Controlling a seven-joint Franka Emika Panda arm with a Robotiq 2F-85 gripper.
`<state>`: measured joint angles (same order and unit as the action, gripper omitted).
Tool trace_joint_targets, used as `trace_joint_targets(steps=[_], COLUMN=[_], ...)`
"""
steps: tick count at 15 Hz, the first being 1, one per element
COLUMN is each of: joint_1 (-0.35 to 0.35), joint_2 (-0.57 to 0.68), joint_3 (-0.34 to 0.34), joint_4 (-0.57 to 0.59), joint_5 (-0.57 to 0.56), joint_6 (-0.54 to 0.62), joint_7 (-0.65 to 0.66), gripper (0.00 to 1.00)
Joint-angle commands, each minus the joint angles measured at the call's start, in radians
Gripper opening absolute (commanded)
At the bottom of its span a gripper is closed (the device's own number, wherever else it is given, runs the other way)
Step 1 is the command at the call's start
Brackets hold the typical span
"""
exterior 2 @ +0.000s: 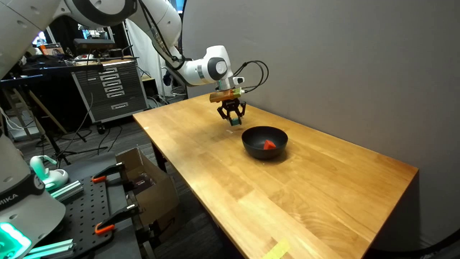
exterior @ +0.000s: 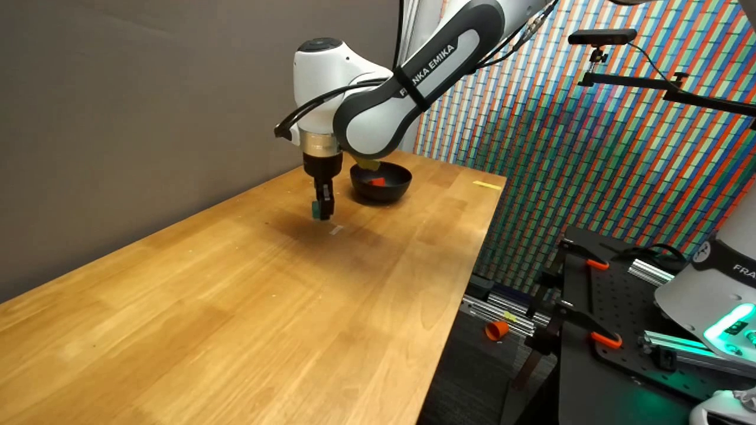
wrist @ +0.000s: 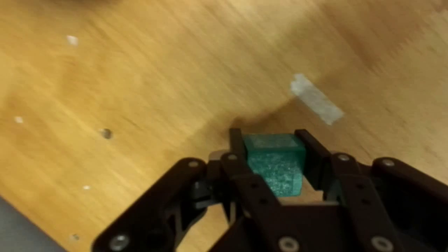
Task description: Put the cubes in the black bowl
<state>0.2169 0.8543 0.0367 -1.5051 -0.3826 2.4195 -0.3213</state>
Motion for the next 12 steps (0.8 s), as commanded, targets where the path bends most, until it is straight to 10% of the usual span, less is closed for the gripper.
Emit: trace_joint_targets(steps=[1, 12], joint_1=[0.012, -0.088], joint_2=[-0.126, -0.297], joint_3=[-0.100, -0.184], joint_4=[-0.081, -0.270], joint_5=[-0.111, -0.212], joint_6=[-0.004, -0.029], joint_7=[0.048, 0.169], gripper=[0.16, 0.16])
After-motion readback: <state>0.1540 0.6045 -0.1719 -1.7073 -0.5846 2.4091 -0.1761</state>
